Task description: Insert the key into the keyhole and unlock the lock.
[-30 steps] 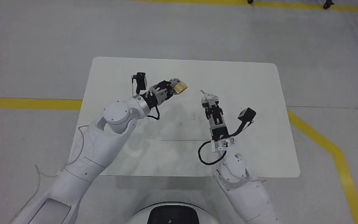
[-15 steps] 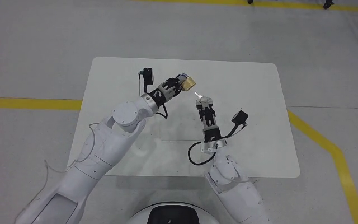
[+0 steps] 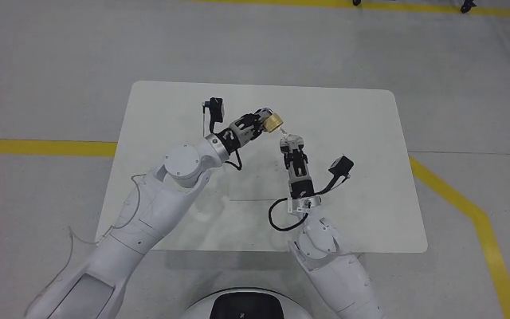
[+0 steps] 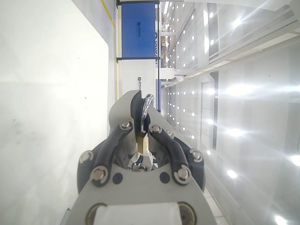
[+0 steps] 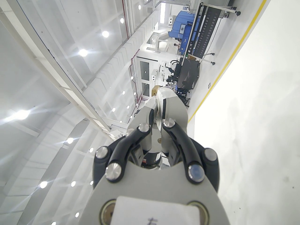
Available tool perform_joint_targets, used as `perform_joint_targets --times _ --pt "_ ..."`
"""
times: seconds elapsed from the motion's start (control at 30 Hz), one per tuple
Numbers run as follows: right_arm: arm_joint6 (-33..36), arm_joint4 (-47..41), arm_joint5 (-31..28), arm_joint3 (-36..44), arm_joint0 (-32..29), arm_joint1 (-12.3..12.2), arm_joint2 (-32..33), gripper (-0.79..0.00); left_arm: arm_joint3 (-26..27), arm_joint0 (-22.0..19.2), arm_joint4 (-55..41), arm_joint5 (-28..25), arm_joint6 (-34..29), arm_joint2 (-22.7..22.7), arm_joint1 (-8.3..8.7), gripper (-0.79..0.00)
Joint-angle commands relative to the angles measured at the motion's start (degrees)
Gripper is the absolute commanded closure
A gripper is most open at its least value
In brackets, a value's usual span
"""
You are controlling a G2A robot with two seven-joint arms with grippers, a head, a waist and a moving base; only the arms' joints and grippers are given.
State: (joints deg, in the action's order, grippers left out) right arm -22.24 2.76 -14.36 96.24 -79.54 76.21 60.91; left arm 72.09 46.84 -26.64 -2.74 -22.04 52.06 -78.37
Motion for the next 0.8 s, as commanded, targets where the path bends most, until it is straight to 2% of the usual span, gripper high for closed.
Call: perform_joint_targets --times 0.0,0.77 --pt "-0.27 0.18 0.02 -0.25 0.12 0.17 0.09 0.000 -0.17 -0.10 0.18 0.18 -0.20 0.06 -0.12 0.000" --pt "-0.23 3.98 0.95 0.07 -0.87 1.80 0.83 0.000 -1.24 -0.26 2.12 1.12 -0.80 1.37 -1.38 0.000"
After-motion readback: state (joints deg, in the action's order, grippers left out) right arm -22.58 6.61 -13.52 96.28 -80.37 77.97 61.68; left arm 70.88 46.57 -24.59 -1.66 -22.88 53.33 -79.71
